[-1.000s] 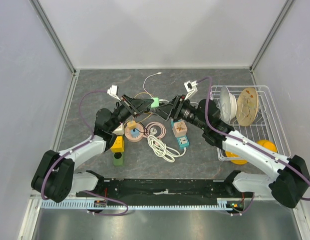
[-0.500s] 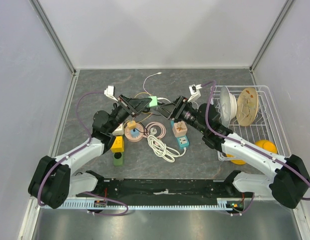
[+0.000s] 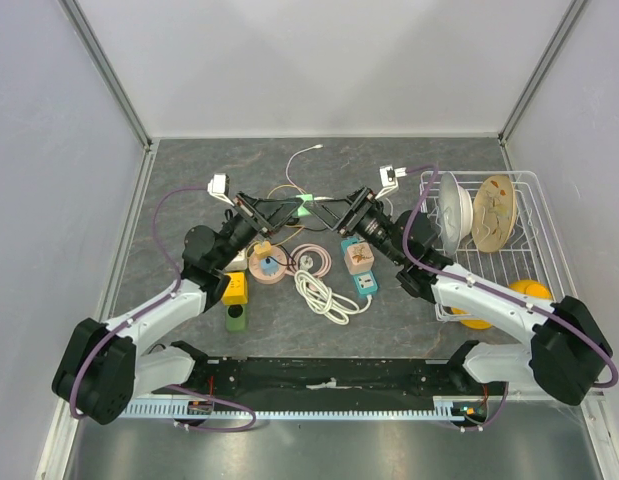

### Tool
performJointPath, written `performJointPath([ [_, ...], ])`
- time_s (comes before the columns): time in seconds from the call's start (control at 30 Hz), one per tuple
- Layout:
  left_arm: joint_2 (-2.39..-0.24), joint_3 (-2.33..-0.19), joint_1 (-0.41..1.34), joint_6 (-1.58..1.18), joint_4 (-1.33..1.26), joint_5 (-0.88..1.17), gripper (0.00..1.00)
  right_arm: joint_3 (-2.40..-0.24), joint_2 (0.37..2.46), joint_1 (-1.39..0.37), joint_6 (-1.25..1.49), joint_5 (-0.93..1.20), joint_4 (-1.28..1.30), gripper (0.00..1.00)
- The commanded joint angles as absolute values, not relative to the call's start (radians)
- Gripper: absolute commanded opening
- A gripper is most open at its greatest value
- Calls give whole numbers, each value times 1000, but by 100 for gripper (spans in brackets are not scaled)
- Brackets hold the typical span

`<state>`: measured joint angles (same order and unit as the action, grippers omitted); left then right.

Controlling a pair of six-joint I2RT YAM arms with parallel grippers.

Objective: Insert the plug
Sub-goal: Pick up the plug from the center of the board.

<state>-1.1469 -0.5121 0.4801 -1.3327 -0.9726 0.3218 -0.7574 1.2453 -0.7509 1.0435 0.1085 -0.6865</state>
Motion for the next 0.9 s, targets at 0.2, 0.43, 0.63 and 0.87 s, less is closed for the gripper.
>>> performJointPath([
  [0.2, -1114, -486, 486, -1427, -1046, 293, 2, -746, 1304, -756, 1101, 162, -879, 48],
  [0.43, -1112, -488, 486, -1440, -1058, 288, 2, -739, 1325, -758, 1106, 178, -900, 37],
  [0.63, -1088, -444, 485, -1428, -1065, 253, 20, -749, 1309, -756, 1056, 166, -845, 0],
  [0.87, -906, -400, 442, -1156, -774, 157, 83, -796, 1275, -739, 888, 150, -654, 0],
])
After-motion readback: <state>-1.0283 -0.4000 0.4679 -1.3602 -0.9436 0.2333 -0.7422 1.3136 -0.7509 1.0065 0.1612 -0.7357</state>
